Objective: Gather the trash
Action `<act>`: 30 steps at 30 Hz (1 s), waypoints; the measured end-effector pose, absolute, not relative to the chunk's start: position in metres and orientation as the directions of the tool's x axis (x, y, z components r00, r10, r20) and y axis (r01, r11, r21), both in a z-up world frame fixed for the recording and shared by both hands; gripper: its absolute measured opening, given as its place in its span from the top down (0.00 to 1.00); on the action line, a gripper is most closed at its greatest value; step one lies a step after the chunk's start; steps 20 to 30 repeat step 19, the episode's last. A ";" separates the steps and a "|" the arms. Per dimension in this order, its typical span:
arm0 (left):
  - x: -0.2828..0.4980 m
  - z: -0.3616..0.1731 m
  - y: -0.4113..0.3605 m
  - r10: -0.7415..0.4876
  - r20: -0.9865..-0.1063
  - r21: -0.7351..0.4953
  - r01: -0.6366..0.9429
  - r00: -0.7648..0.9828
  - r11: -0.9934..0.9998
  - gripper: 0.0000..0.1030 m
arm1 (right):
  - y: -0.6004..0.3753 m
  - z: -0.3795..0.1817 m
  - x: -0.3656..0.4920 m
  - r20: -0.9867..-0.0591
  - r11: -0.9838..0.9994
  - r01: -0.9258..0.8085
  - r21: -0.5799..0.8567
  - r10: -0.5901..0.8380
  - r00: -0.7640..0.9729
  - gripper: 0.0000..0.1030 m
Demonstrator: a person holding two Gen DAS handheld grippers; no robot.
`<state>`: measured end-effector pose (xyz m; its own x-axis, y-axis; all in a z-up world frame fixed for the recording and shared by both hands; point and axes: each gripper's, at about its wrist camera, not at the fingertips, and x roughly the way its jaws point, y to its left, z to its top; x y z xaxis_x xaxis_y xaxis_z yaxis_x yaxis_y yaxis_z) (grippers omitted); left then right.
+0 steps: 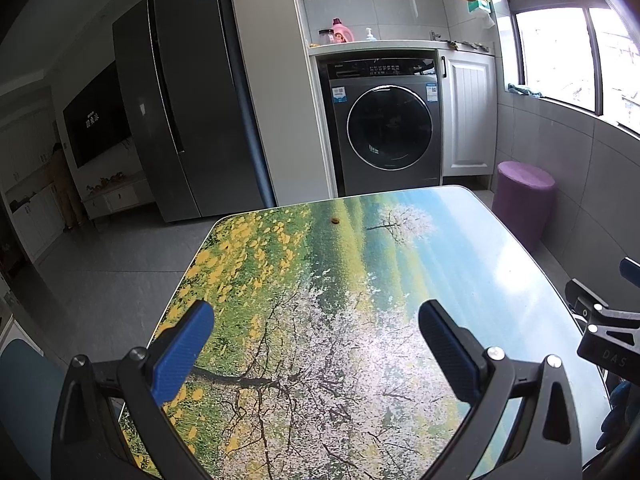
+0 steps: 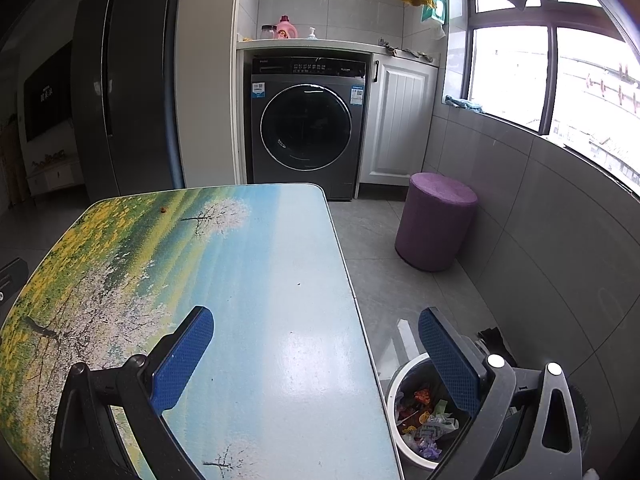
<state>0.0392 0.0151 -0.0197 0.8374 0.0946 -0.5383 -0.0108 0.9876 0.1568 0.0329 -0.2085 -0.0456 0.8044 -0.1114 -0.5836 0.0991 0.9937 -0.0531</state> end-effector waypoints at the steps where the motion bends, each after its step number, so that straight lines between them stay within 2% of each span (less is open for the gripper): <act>1: 0.039 -0.020 0.015 0.091 -0.538 0.153 -0.009 0.838 0.988 0.00 | -0.209 -0.046 0.033 -0.584 0.994 0.100 -0.054 -0.112 0.804 0.00; 19: 0.028 -0.009 0.006 -0.013 -0.506 0.077 0.061 0.862 0.995 0.00 | -0.221 -0.039 0.028 -0.560 0.992 0.119 -0.044 -0.123 0.819 0.00; 30: 0.028 -0.009 0.006 -0.013 -0.506 0.077 0.061 0.862 0.995 0.00 | -0.221 -0.039 0.028 -0.560 0.992 0.119 -0.044 -0.123 0.819 0.00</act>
